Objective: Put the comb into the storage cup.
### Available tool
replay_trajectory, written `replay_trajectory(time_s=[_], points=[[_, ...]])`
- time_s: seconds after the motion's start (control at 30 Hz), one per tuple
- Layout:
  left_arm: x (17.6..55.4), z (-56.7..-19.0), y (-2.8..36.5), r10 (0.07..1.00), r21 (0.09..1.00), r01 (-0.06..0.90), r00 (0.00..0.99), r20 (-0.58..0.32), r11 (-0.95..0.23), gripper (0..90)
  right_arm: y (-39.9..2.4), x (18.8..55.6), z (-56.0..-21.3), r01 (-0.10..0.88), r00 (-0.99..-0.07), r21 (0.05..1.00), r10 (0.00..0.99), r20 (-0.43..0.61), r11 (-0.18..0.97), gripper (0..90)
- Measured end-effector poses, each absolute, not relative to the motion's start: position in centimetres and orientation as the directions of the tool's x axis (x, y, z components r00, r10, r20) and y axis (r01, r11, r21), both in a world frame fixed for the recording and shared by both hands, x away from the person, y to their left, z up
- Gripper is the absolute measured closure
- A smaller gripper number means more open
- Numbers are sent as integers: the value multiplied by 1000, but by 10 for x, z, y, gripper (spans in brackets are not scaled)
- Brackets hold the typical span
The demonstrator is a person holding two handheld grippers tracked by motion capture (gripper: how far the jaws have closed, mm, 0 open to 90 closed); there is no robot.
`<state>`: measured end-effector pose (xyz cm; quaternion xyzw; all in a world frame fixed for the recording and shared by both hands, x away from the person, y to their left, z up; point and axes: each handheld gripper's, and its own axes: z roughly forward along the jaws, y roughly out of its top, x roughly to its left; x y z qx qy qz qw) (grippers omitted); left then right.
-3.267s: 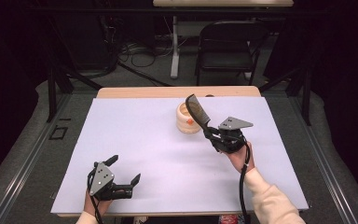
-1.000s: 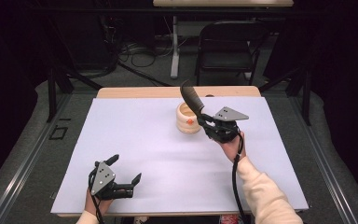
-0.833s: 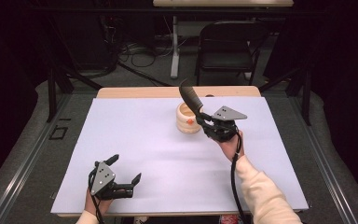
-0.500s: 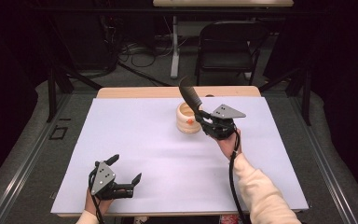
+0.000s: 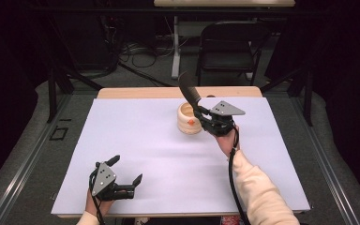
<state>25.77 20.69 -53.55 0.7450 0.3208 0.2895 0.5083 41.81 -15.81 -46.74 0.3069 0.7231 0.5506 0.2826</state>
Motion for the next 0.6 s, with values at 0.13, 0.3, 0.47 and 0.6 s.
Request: replay_trajectory(time_s=[0.13, 0.3, 0.47, 0.6], points=[[258, -536, 207, 774, 943, 184, 624, 105, -276, 2, -157, 422, -465, 126, -650, 972, 757, -69, 197, 724], [258, -536, 207, 774, 944, 184, 625, 104, -275, 2, -155, 425, -463, 111, -649, 975, 757, -76, 193, 724], [258, -536, 207, 773, 943, 183, 626, 106, -277, 2, -154, 428, -462, 104, -650, 977, 756, -75, 187, 724], [258, -536, 207, 774, 944, 183, 625, 104, -275, 2, -153, 431, -461, 102, -651, 977, 755, -75, 185, 724]])
